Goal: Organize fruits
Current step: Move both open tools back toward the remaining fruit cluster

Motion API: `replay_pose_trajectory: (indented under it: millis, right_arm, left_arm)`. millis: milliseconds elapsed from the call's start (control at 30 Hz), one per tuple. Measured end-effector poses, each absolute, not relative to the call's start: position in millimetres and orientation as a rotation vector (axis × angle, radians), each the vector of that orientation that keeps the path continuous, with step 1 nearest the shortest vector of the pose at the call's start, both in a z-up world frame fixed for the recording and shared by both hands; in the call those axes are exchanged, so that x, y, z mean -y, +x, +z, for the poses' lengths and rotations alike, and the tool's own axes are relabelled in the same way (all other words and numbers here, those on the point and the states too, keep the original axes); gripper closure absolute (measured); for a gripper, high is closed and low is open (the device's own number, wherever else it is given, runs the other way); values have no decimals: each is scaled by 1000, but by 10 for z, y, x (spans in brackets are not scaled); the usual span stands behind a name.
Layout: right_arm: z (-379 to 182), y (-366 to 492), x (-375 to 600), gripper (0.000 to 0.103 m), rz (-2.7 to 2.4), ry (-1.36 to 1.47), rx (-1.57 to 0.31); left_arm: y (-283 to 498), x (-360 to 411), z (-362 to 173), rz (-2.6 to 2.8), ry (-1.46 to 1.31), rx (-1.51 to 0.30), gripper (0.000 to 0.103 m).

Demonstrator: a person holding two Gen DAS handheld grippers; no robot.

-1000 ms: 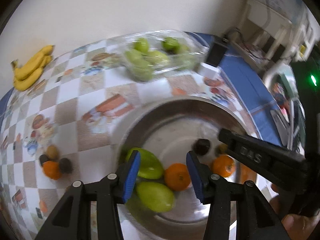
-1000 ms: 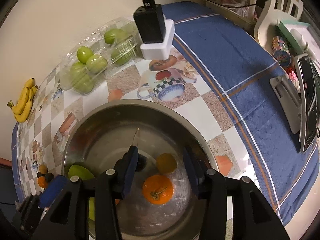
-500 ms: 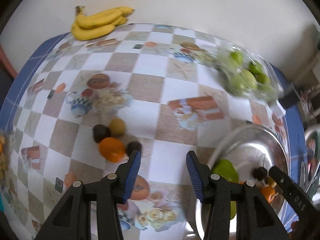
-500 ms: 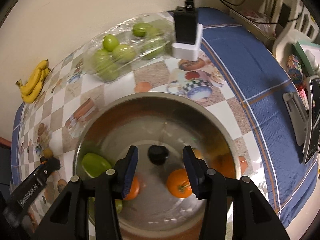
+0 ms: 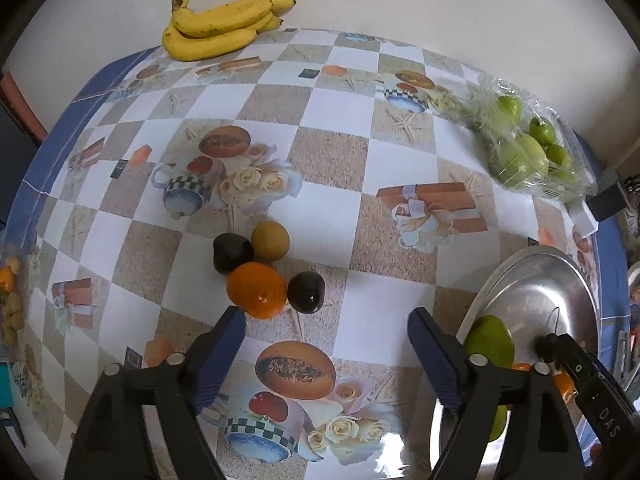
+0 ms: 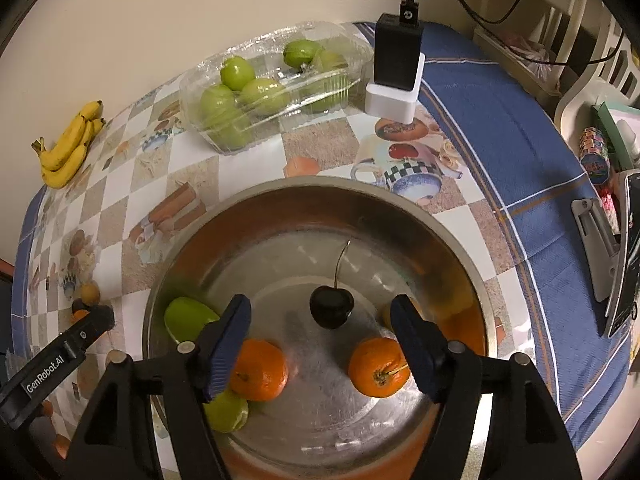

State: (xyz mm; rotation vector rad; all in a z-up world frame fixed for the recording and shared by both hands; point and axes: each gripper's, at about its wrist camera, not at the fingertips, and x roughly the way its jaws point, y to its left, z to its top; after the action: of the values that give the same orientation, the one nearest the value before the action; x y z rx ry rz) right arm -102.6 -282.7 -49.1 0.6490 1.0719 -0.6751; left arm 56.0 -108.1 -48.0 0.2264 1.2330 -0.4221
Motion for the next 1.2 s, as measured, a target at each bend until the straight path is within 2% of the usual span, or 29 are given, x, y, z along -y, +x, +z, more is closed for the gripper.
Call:
replay_pose_trajectory:
  millis: [67,100,300,500,567,700,933,1067,1200]
  right_arm:
    - [-502,-1022,2818,19,-680,638,-1074]
    - [-502,-1021,2815,18,-680,634,-1073]
    - [-508,-1020,2814,18,-682,632,-1074]
    - [-530,-1003,2806,18,-682,620,-1086]
    - [-529,-1000,2806,18,-681,622,-1085]
    - [-545,-1002,2812,8,-688,621,-1089]
    - [-547,-1012,2820,7,-694,627,-1087]
    - [-551,-999,2810,2,-700,624,-1091]
    - [-566,-976,2798,2,-707,610,-1099]
  left_arm:
    - [568,1083,-493,-411,231,-1234,11]
    - [579,1085,-504,-407,233,-1236,11]
    - [611,1065,-537,-387,233,-1247,9]
    - [622,1052,-508,-389,234,-1228,4]
    - [625,1049,-502,-389,235,-1222,0]
    - [633,1045,-486,-387,246,-1202,0]
    - [669,997,-484,-375,239,-1202,0]
    - [698,952,-504,-354,238,-1209,0]
    - [740,896,-523,-346,231,-1221,0]
